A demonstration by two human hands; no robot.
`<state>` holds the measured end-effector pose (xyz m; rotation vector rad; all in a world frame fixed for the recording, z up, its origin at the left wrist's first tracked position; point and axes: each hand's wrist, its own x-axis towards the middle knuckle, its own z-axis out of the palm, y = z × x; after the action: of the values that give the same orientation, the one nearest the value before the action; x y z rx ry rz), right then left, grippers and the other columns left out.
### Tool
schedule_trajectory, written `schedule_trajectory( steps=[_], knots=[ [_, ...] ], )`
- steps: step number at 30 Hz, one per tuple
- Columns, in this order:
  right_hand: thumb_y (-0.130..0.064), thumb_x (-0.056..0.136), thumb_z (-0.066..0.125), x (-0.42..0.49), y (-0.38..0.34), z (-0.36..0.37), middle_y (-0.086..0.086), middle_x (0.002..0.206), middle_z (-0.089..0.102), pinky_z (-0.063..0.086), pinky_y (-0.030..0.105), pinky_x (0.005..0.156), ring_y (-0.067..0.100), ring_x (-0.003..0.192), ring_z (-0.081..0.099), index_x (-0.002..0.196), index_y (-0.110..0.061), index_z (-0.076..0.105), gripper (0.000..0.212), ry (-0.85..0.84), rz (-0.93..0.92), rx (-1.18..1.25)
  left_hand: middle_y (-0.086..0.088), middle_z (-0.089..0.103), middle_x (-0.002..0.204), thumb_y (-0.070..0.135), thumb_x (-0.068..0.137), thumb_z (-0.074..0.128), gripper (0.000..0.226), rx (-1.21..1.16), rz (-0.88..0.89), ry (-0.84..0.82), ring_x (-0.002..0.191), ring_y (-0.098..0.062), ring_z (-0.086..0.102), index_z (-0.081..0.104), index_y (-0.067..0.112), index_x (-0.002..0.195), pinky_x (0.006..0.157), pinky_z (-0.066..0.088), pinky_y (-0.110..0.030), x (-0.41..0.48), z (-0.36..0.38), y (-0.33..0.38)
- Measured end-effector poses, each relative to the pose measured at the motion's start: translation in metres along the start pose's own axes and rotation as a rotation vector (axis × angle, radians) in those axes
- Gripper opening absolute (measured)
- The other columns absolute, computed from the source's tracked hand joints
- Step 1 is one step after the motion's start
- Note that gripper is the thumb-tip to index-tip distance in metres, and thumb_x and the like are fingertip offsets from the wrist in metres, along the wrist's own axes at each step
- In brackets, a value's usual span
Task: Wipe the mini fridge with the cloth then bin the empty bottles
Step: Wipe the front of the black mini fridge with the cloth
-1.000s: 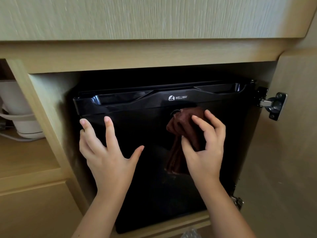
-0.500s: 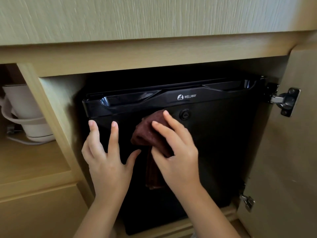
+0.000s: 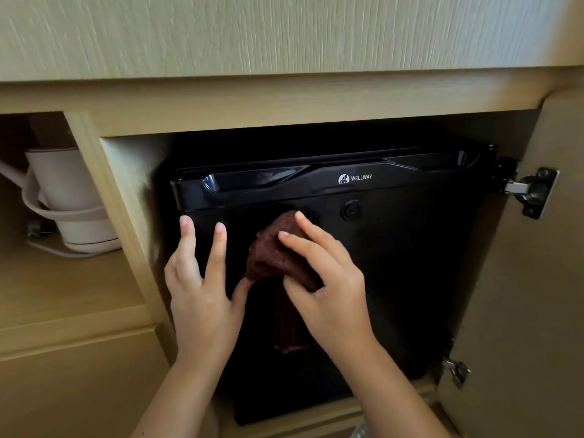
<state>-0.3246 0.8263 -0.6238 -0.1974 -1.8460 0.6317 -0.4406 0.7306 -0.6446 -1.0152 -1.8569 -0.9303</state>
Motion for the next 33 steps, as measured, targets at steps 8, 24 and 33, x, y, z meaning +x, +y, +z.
schedule_trajectory(
  steps=[8,24,33],
  knots=[
    [0.006,0.070,0.070,0.003,0.016,-0.030,-0.005,0.134,0.047,0.031,0.013,0.102,0.010,0.122,0.045,0.115,-0.023,0.060,0.055,0.074,0.080,-0.040,-0.017,0.017,0.146,0.017,0.070,0.076,0.076,-0.006,0.016,-0.022,0.118,-0.040,0.038,0.037,0.011,0.135,0.082,0.046,-0.042,-0.001,-0.003,-0.003],
    [0.015,0.070,0.068,-0.072,0.093,-0.083,0.006,0.129,0.049,0.031,0.017,0.105,0.011,0.121,0.045,0.113,-0.004,0.059,0.048,0.283,0.273,-0.216,-0.018,0.019,0.149,0.023,0.079,0.069,0.085,-0.139,-0.297,-0.114,0.135,-0.032,0.020,0.011,0.023,0.142,0.100,0.025,-0.036,-0.043,0.010,0.006],
    [0.009,0.074,0.067,-0.081,0.109,-0.054,0.006,0.134,0.042,0.030,0.006,0.099,-0.009,0.123,0.036,0.118,-0.005,0.053,0.049,0.420,0.365,-0.128,-0.021,0.021,0.146,0.021,0.080,0.067,0.087,-0.197,-0.321,-0.142,0.134,-0.034,0.028,0.005,0.036,0.138,0.101,0.029,-0.038,-0.047,0.020,0.000]
  ],
)
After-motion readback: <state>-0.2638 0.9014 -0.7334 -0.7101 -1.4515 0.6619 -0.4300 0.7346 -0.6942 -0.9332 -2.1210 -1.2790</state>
